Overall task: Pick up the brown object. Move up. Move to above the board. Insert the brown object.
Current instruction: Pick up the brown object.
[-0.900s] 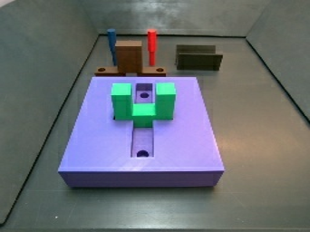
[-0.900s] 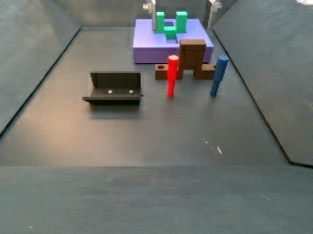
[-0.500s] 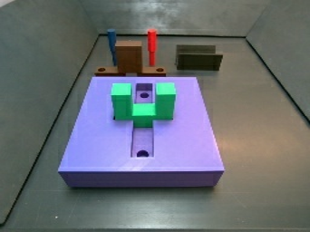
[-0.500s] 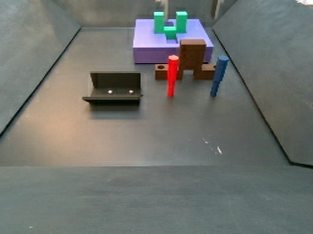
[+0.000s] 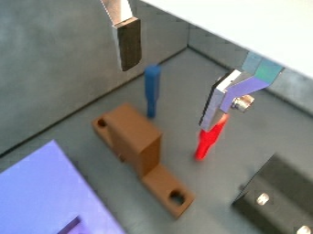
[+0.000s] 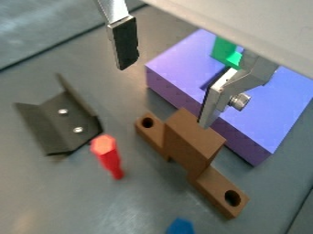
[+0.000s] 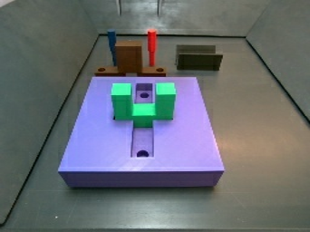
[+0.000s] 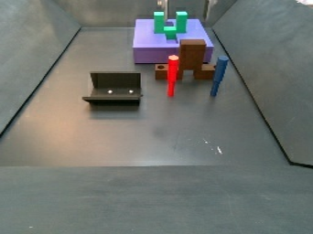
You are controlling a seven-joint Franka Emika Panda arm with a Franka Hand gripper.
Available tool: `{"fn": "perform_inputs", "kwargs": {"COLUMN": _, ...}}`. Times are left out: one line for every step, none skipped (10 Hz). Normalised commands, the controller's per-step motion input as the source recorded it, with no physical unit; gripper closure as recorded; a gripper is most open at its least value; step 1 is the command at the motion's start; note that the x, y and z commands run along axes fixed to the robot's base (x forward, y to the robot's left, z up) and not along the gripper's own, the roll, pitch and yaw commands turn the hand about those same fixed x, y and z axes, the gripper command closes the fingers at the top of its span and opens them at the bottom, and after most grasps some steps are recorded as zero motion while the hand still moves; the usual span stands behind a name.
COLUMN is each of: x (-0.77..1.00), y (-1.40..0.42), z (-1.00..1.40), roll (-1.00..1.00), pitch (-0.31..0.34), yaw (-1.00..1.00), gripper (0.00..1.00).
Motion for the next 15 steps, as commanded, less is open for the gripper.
{"fn": "perform_inputs", "kwargs": {"x": -0.26, "y": -0.16, "z": -0.20, "roll": 0.08, "pitch": -0.096, "yaw": 0.00, "gripper": 0.00}}
{"fn": "perform_inputs", "kwargs": {"x": -0.24, "y": -0.03, "z": -0.12, "roll": 0.00, "pitch": -0.081, "yaw": 0.00, "gripper": 0.00}}
{"fn": "perform_inputs", "kwargs": {"x": -0.15, "y": -0.03, "z": -0.17, "roll": 0.00, "pitch": -0.083, "yaw": 0.02, "gripper": 0.00}}
{"fn": "perform_inputs", "kwargs": {"x": -0.18, "y": -0.07, "z": -0.20, "roll": 0.00, "pitch": -0.080, "yaw": 0.05, "gripper": 0.00}}
{"fn": "perform_inputs", "kwargs": {"x": 0.00, "y": -0.25, "z": -0.28, "roll": 0.02, "pitch": -0.086, "yaw": 0.03, "gripper": 0.00}}
{"fn": "perform_inputs", "kwargs": {"x": 0.00, "y": -0.24, "z": -0.31, "roll": 0.05, "pitch": -0.083, "yaw": 0.01, "gripper": 0.00}}
{"fn": "perform_inputs", "kwargs": {"x": -0.06, "y": -0.17, "z": -0.29, "roll": 0.03, "pitch": -0.071, "yaw": 0.03, "gripper": 0.00}}
{"fn": "perform_inputs", "kwargs": {"x": -0.03, "y": -0.13, "z": -0.29, "roll": 0.02, "pitch": -0.073, "yaw": 0.03, "gripper": 0.00}}
{"fn": "perform_inputs", "kwargs": {"x": -0.05, "y": -0.04, "z": -0.27, "roll": 0.02, "pitch": -0.077, "yaw": 0.03, "gripper": 0.00}}
{"fn": "perform_inputs", "kwargs": {"x": -0.11, "y": 0.00, "z": -0.27, "roll": 0.00, "pitch": -0.087, "yaw": 0.07, "gripper": 0.00}}
{"fn": "perform_inputs", "kwargs": {"x": -0.08, "y": 0.00, "z": -0.26, "roll": 0.00, "pitch": -0.081, "yaw": 0.07, "gripper": 0.00}}
{"fn": "perform_inputs", "kwargs": {"x": -0.11, "y": 0.05, "z": -0.24, "roll": 0.00, "pitch": -0.083, "yaw": 0.03, "gripper": 0.00}}
{"fn": "perform_inputs", "kwargs": {"x": -0.11, "y": 0.03, "z": -0.25, "roll": 0.00, "pitch": -0.089, "yaw": 0.03, "gripper": 0.00}}
{"fn": "perform_inputs", "kwargs": {"x": -0.06, "y": 0.06, "z": -0.25, "roll": 0.02, "pitch": -0.086, "yaw": 0.03, "gripper": 0.00}}
{"fn": "perform_inputs", "kwargs": {"x": -0.05, "y": 0.03, "z": -0.26, "roll": 0.02, "pitch": -0.087, "yaw": 0.05, "gripper": 0.00}}
